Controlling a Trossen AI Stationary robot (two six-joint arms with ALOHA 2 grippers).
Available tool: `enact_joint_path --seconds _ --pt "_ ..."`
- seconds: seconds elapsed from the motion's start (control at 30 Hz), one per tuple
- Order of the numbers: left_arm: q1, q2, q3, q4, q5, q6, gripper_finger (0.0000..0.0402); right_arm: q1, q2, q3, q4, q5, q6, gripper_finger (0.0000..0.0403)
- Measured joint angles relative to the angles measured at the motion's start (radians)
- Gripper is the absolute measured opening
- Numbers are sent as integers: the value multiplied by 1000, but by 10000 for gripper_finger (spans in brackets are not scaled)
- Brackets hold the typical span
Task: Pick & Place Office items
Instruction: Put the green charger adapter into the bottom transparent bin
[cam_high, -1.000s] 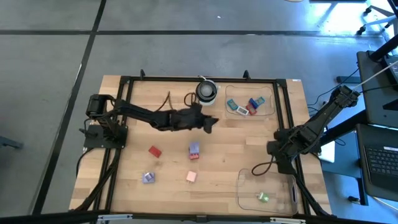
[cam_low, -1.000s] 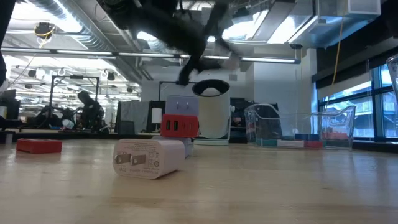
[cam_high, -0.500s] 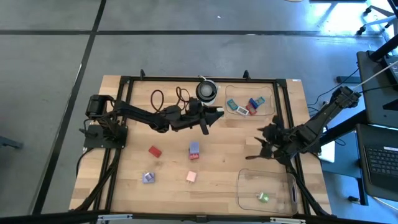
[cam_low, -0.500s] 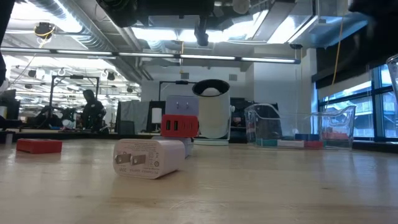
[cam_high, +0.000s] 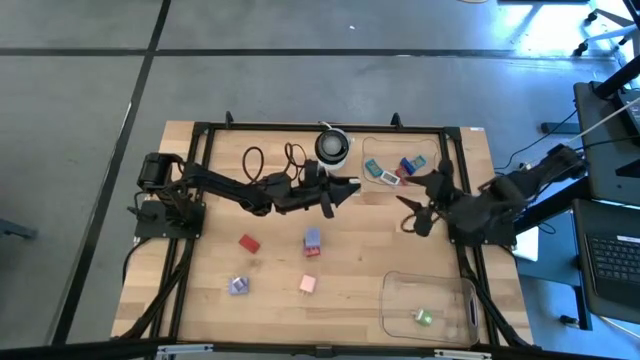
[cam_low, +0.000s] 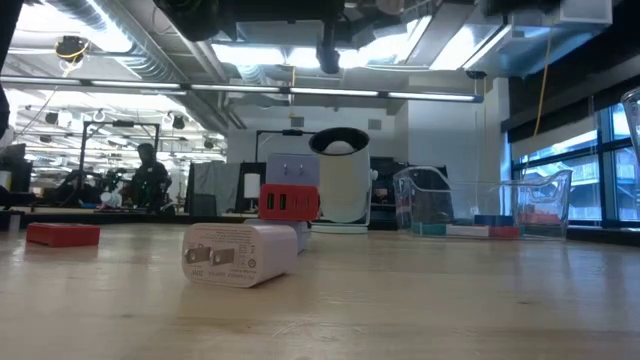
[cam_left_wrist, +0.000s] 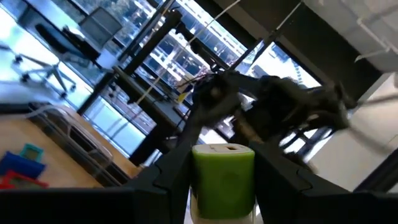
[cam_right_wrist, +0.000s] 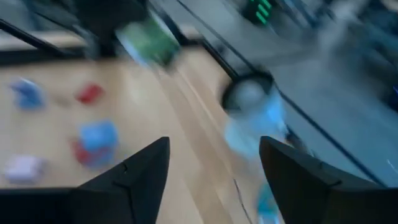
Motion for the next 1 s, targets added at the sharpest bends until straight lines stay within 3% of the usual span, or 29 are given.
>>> enact_joint_path --seconds 0.17,0.3,0.6,1.0 --pt "-15 0 0 4 34 -99 137 -38 4 23 332 -232 -375 269" --pt "-31 0 0 11 43 -154 137 -61 32 23 430 -383 -527 270" --pt "-65 1 0 140 41 -117 137 -145 126 23 494 -457 -599 271" --pt "-86 0 0 140 39 -115 137 -202 245 23 633 -470 -750 271"
